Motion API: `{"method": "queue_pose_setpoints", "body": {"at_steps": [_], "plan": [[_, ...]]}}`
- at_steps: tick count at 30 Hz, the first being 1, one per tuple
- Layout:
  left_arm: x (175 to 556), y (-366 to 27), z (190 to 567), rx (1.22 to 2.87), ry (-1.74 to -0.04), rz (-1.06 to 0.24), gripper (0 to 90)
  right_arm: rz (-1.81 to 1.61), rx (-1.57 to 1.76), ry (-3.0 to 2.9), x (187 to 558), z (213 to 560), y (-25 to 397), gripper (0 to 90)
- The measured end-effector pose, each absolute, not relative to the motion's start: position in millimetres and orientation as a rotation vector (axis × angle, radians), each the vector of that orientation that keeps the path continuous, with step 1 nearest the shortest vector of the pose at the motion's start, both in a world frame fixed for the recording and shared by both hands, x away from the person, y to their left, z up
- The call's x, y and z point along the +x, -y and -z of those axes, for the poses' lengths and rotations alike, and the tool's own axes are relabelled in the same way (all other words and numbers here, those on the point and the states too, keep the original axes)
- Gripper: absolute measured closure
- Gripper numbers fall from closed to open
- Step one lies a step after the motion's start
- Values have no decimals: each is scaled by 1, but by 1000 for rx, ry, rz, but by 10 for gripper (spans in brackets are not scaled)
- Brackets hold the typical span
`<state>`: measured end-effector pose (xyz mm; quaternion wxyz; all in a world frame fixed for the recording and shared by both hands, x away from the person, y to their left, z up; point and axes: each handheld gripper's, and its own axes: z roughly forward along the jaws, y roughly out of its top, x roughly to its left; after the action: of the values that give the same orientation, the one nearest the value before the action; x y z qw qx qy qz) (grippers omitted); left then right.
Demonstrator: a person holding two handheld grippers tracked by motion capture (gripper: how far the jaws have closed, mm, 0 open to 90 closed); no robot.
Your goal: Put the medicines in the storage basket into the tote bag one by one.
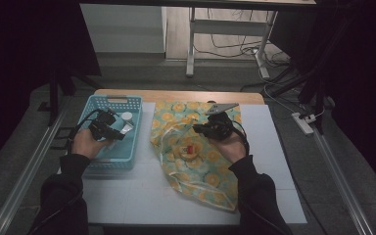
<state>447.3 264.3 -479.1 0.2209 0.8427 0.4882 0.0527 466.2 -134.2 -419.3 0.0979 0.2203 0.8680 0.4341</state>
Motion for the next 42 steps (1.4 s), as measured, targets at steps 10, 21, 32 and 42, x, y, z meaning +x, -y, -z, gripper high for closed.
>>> {"method": "queue_pose_setpoints", "body": {"at_steps": [10, 21, 32, 42], "plan": [[436, -265, 457, 2262, -1293, -147, 728, -1291, 648, -2561, 465, 418, 134, 896], [419, -245, 432, 2239, -1205, -126, 728, -1299, 649, -2560, 465, 418, 134, 896], [403, -213, 420, 2267, -1085, -86, 728, -1303, 650, -2556, 465, 417, 135, 896], [397, -182, 421, 2284, -989, -28, 728, -1304, 652, -2552, 465, 417, 135, 896]]}}
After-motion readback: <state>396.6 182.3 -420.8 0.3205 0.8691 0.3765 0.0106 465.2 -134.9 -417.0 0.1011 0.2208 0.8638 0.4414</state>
